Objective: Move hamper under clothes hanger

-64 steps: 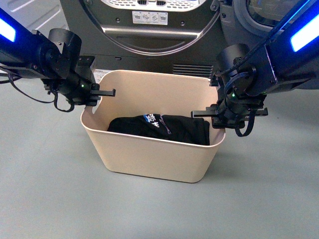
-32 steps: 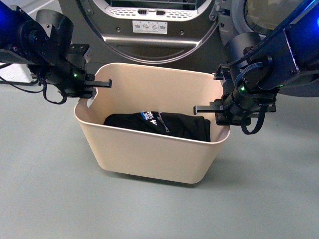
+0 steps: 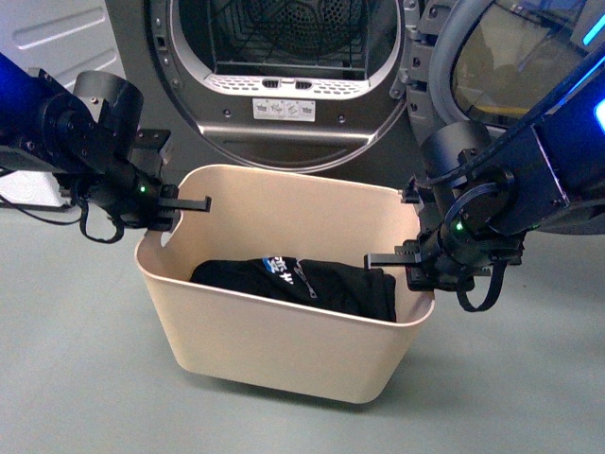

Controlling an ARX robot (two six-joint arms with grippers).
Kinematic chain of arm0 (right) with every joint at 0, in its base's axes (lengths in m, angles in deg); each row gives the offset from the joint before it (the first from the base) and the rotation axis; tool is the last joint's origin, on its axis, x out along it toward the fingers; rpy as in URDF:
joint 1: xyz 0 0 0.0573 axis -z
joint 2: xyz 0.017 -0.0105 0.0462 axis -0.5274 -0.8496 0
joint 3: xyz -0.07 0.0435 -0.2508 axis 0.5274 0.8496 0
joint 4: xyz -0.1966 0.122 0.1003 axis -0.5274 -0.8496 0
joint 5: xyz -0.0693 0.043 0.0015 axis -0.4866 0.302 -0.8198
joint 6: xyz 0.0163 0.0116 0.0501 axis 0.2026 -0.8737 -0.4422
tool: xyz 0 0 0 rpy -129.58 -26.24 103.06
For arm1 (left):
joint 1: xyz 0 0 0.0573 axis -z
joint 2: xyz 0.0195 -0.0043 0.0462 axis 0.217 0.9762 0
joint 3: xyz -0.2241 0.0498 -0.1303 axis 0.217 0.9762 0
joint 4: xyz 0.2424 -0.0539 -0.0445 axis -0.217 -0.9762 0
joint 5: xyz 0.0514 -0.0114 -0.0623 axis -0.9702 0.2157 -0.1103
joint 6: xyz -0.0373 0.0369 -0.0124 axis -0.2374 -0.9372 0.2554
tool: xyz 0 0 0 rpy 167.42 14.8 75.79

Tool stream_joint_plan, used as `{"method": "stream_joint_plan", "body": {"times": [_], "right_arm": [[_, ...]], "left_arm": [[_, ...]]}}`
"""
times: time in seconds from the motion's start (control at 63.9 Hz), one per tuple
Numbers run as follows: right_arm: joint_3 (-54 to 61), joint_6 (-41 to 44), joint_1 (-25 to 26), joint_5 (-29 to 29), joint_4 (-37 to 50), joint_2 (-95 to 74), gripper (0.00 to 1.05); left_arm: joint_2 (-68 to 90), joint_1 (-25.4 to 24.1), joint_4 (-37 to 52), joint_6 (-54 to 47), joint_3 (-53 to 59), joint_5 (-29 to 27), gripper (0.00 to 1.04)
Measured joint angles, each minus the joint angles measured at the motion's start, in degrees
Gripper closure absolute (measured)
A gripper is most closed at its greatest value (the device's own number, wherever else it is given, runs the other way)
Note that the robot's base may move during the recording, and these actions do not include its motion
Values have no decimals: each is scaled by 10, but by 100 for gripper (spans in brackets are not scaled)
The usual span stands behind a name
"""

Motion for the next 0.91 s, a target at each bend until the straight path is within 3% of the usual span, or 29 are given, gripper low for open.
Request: {"method": "stream_joint_plan", "body": {"times": [0.61,0.907], "right_arm": [[0,0,-20,12,1,0,102],[0,1,9,-11,2,2,102]], "left_arm": [[0,-20,0,0,0,-9,101],[0,10,1,0,0,2,101]]}}
